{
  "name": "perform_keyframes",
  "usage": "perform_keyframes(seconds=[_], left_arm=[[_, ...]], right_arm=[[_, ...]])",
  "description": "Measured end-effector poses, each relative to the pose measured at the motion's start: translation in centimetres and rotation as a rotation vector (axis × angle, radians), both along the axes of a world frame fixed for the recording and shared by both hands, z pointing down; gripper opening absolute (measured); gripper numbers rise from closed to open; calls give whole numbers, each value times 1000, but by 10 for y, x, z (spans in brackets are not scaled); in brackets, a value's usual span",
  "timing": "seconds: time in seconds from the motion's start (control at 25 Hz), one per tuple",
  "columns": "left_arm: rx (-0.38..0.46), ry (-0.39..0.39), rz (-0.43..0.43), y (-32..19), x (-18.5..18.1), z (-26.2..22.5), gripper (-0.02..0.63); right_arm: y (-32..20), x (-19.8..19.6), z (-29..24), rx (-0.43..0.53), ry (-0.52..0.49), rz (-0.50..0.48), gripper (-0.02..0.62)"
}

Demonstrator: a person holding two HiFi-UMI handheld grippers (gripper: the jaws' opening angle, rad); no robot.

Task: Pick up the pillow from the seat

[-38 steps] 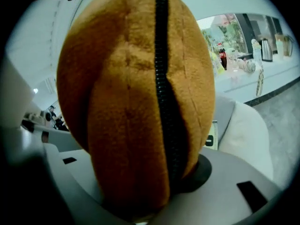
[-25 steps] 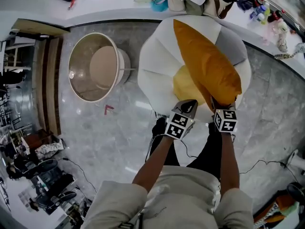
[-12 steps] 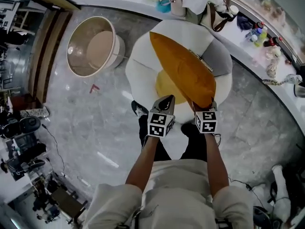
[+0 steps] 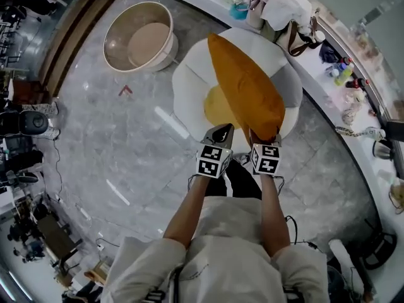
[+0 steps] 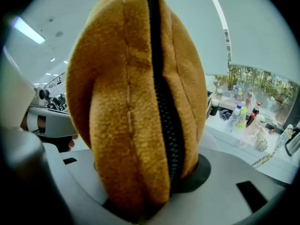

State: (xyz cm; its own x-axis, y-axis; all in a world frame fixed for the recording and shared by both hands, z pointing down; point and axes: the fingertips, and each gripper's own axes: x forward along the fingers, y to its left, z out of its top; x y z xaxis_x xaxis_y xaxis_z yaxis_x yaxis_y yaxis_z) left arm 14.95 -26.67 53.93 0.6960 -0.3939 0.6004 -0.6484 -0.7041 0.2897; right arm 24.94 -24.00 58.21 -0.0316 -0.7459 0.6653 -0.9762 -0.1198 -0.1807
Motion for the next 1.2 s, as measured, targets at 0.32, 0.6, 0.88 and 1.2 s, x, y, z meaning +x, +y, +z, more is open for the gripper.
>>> perform_keyframes(seconds=[0.32,0.6,0.88,1.2], left_arm=[[38,21,-57,28,-31,-27,9],[70,69,-117,75,-71,-56,9],[103,126,-170,87,-116,-90,9],[121,107,-186,104,-129,-85,9]], right_arm=[[27,-14,-43,88,-18,80,227],[75,-55,-59,102,-65,105,227],[87,-108,-73,100,-127,74,227],[96,-143,-88,139,-167,20,227]])
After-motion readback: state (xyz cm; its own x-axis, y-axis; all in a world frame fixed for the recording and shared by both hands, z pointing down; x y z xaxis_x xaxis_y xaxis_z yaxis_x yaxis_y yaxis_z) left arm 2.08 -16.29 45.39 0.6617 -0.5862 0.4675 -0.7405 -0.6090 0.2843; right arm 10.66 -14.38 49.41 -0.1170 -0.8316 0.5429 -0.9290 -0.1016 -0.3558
